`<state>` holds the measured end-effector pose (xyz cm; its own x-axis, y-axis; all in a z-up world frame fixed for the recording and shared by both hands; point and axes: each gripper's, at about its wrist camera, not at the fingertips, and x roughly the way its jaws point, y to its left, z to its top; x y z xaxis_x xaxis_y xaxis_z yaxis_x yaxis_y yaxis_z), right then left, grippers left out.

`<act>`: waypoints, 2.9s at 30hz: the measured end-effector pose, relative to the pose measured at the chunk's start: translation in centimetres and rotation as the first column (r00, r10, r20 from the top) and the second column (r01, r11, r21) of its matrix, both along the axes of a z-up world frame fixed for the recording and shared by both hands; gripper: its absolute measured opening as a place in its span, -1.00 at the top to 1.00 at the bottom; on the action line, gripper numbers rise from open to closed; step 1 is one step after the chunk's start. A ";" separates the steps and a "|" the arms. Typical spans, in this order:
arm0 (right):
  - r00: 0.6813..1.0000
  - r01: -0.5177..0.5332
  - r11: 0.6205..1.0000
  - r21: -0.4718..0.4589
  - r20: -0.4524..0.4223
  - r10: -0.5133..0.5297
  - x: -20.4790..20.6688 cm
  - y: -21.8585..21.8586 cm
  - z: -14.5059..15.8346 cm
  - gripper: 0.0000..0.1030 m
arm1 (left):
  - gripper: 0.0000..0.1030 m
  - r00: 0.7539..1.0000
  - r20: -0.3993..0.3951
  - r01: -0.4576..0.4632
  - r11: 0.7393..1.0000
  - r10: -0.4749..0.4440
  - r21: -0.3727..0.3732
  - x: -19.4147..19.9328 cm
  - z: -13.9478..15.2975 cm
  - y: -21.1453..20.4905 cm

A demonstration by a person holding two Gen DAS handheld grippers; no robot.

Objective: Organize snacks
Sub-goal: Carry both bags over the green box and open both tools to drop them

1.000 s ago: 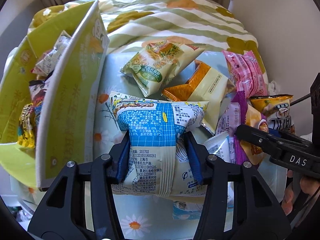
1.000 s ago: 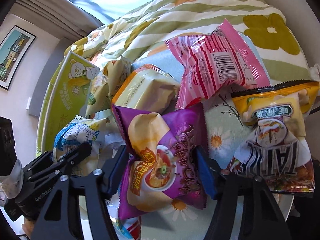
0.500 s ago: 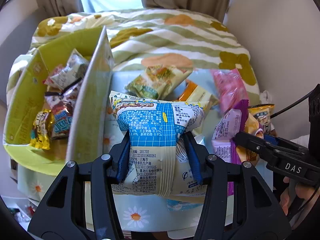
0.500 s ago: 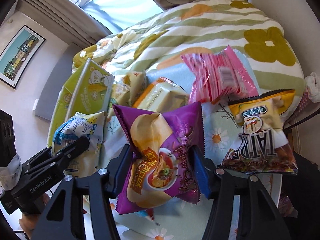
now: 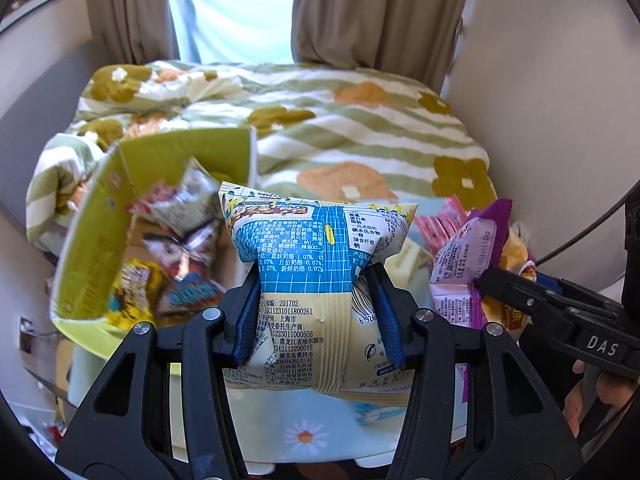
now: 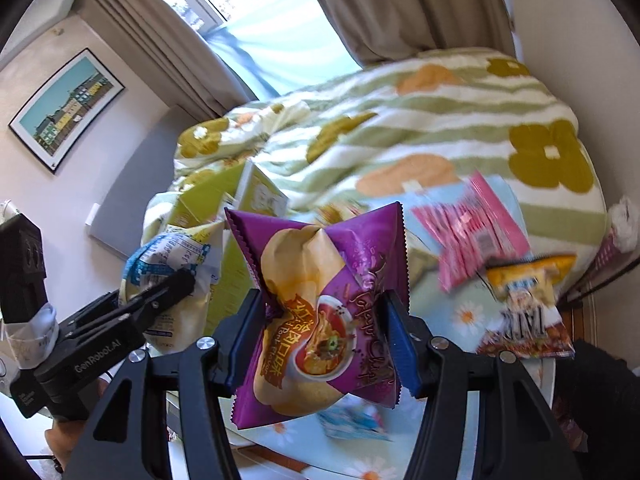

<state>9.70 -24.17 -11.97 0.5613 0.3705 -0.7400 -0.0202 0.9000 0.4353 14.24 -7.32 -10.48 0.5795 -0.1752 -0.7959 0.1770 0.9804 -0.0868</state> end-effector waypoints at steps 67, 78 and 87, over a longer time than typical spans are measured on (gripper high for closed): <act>0.991 -0.134 0.988 -0.080 -0.006 0.134 18.4 25.7 -0.9 -0.99 | -0.99 0.987 -0.120 -0.106 0.993 0.111 0.053 11.2 -4.7 25.6; 0.990 -0.133 0.981 -0.139 0.018 0.137 15.5 25.6 0.8 -0.99 | -0.99 0.991 -0.086 -0.094 0.993 0.100 0.068 9.3 -2.9 25.7; 0.988 -0.117 0.977 -0.178 0.084 0.134 12.1 25.3 4.5 -1.00 | -0.99 0.996 -0.018 -0.080 0.994 0.082 0.073 7.4 0.9 25.2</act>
